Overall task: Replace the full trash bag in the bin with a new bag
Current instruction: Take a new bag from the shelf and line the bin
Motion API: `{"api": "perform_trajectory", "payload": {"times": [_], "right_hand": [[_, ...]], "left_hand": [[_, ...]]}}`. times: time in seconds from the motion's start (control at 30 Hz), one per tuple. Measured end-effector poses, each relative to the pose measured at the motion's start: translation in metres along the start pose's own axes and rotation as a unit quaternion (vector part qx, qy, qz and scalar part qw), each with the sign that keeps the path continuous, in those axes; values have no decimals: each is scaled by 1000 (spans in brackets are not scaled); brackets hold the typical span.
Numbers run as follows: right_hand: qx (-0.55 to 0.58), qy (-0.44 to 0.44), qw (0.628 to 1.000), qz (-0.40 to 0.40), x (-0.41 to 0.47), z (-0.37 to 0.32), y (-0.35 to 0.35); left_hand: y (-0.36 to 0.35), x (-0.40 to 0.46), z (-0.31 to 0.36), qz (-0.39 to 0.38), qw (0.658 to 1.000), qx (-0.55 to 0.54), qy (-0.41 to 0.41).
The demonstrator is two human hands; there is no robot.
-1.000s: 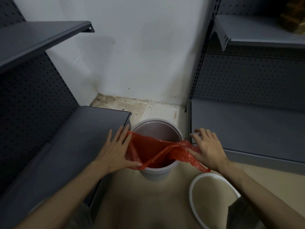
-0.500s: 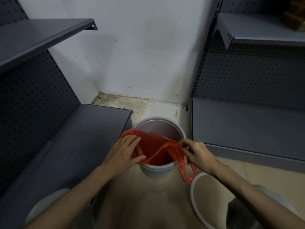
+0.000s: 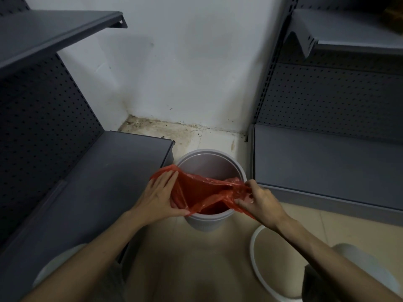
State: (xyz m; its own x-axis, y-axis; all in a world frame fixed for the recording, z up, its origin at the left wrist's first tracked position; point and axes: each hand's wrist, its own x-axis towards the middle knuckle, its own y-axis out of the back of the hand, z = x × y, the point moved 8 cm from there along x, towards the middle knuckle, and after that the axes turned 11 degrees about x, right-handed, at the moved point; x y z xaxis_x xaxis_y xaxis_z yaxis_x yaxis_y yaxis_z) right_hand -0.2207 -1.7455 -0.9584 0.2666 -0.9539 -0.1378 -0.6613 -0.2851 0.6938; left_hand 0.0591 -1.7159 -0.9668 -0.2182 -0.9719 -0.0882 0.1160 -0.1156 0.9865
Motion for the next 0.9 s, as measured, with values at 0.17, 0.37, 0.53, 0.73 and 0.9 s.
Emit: {"api": "perform_trajectory", "payload": {"times": [0.17,0.37,0.53,0.73,0.9], "right_hand": [[-7,-7,1000,-15,-6,12,-4],[114,-24,991,-68,-6,24,-11],[65,-20,993,-96,-2,27,-11],[12,-11,999,-47,11,27,-6],[5,-24,999,-48,26,23,-2]], "left_hand": [[-10,-1,3,-58,998,20,-8],[-14,0,1,-82,996,24,3],[-19,5,1,-84,996,32,-3],[-31,12,-14,-89,995,34,-7],[-15,24,-13,-23,986,-162,-5]]}}
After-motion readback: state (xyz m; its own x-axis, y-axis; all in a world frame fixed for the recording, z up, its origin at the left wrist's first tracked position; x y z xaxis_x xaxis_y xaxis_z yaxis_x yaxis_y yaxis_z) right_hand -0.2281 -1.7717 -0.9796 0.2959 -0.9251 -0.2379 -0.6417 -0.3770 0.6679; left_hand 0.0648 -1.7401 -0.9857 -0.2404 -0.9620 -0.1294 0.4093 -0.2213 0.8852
